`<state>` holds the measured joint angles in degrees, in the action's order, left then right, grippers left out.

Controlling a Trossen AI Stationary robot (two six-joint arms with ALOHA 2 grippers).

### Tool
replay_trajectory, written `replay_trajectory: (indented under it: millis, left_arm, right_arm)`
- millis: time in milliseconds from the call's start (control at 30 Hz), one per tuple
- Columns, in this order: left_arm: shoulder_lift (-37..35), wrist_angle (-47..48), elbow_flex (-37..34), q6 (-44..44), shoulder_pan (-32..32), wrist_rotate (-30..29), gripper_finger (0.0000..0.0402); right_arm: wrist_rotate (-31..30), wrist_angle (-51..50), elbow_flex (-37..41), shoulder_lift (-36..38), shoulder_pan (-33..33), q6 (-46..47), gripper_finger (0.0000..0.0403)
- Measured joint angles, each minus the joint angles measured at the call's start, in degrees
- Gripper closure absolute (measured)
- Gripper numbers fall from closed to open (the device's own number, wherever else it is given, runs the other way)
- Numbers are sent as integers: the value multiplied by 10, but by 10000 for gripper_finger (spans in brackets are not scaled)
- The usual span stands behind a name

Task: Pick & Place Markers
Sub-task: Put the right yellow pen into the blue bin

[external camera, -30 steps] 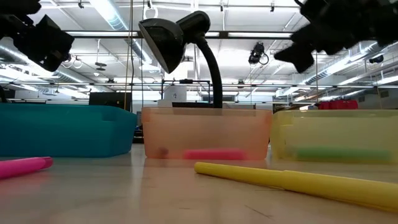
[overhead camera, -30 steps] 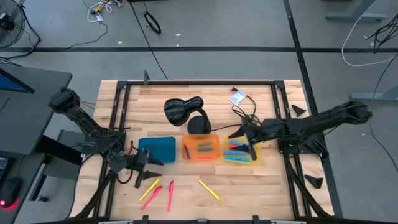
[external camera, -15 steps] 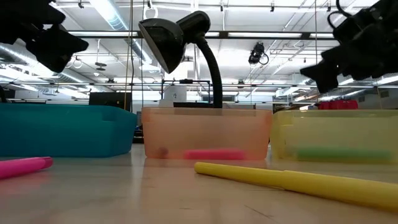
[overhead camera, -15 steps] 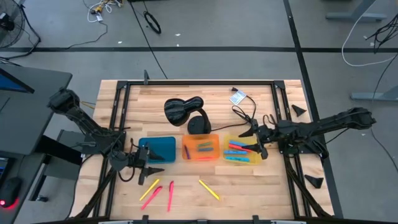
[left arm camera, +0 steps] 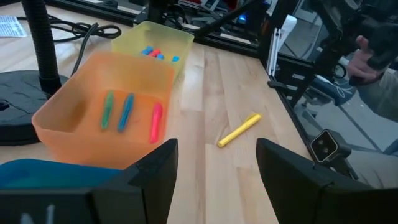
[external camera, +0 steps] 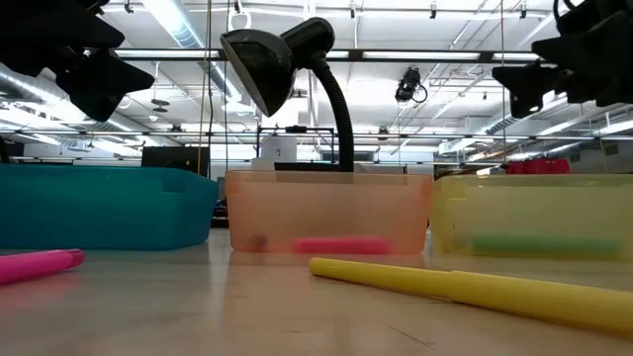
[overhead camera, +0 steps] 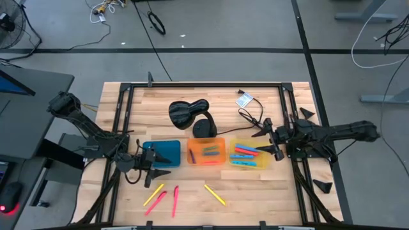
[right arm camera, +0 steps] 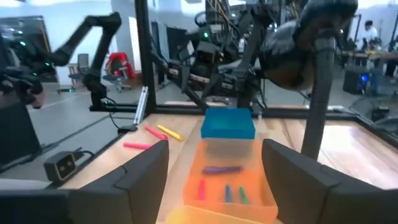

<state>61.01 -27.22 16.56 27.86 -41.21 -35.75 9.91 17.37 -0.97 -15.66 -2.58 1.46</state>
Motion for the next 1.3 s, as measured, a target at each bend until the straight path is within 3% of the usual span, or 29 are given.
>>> replay_trajectory:
  millis: [333,500,667,933,1167,1300]
  left_arm:
    - [0,0,0,0,0,0,180]
    - [0,0,-1,0,0,0,180]
    - [0,29,22,-35,0,10,180]
    - [41,299,205,-117,0,22,180]
    - [149,485,384,-182,6,35,180]
    - [214,562,478,-195,27,83,180]
  right_arm:
    - [-5,-123,0,156,45,-29,144]
    - [-77,-136,-3,156,68,-39,144]
    - [-142,-160,-3,151,78,11,144]
    - [-140,-162,-3,150,78,73,144]
    - [-140,-162,-3,150,77,71,144]
    - [-140,-162,-3,149,77,71,144]
